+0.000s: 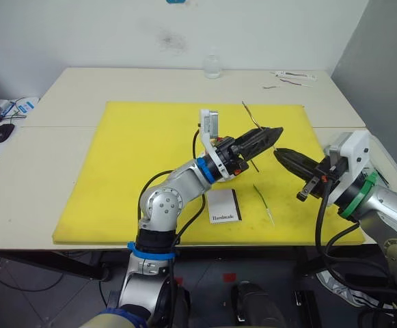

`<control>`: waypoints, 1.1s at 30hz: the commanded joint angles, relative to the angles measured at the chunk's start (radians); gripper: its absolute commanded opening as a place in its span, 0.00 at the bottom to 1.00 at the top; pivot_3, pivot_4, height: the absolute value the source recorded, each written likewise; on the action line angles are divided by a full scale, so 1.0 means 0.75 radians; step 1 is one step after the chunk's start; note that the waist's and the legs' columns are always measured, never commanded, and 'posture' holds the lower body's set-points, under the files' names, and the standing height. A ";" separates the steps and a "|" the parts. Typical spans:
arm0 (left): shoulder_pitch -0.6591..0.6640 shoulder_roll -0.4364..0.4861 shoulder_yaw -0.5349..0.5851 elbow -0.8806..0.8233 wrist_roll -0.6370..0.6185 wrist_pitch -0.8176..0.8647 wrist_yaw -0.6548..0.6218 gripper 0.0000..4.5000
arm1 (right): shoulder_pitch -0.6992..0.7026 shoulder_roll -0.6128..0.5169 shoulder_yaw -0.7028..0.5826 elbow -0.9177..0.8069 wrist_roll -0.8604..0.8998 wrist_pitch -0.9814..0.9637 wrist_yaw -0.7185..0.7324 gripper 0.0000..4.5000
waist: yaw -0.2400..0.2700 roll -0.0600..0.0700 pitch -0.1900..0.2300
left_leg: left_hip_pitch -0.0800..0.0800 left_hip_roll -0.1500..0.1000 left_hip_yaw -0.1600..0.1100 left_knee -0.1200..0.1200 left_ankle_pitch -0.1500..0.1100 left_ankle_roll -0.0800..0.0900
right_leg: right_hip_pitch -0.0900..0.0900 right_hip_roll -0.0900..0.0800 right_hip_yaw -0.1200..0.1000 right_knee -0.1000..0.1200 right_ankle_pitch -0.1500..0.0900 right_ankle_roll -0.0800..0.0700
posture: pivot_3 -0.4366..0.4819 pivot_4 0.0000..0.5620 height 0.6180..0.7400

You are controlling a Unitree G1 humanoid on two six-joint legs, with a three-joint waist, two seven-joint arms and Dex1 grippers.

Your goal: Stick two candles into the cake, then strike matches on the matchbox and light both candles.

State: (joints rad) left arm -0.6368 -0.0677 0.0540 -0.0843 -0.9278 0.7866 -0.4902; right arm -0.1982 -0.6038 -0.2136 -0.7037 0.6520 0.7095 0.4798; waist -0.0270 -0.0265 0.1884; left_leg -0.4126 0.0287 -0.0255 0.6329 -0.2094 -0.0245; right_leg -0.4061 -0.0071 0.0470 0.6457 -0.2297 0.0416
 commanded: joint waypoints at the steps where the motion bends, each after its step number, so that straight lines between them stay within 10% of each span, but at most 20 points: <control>1: -0.033 -0.010 0.010 -0.029 -0.046 0.013 0.008 0.60 | -0.003 0.003 -0.013 -0.044 0.018 -0.029 -0.007 0.00 | 0.000 0.000 0.000 | 0.000 0.000 0.000 0.000 0.000 0.000 | 0.000 0.000 0.000 0.000 -0.002 -0.004 | 0.48 0.27 1.00; 17: -0.024 -0.006 -0.021 -0.031 -0.029 0.035 0.008 0.60 | -0.039 0.015 0.013 -0.047 0.042 -0.014 -0.021 0.00 | 0.000 0.000 0.000 | 0.000 0.000 0.000 0.000 0.000 0.000 | 0.000 0.000 0.000 -0.001 -0.003 -0.005 | 0.48 0.27 1.00; 27: 0.002 -0.009 -0.034 -0.055 -0.034 0.029 0.003 0.00 | -0.054 0.011 0.035 -0.054 0.052 -0.002 -0.055 0.00 | -0.001 0.000 0.000 | -0.001 0.000 0.000 0.000 0.000 0.000 | 0.000 0.000 0.000 -0.001 -0.003 -0.005 | 0.48 0.27 1.00; 33: -0.043 0.026 0.017 -0.027 -0.028 0.017 0.027 0.00 | -0.078 -0.022 0.087 -0.053 0.016 0.019 -0.074 0.12 | 0.000 0.000 0.000 | -0.001 0.000 0.000 0.000 0.000 0.000 | 0.000 0.000 0.000 -0.001 -0.003 -0.006 | 0.48 0.27 1.00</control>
State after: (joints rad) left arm -0.6355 -0.0548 0.0483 -0.0846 -0.9385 0.8167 -0.4701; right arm -0.2387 -0.6101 -0.1507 -0.7127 0.6783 0.7303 0.4321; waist -0.0274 -0.0266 0.1884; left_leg -0.4135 0.0286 -0.0257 0.6328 -0.2094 -0.0245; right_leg -0.4067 -0.0072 0.0468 0.6449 -0.2321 0.0374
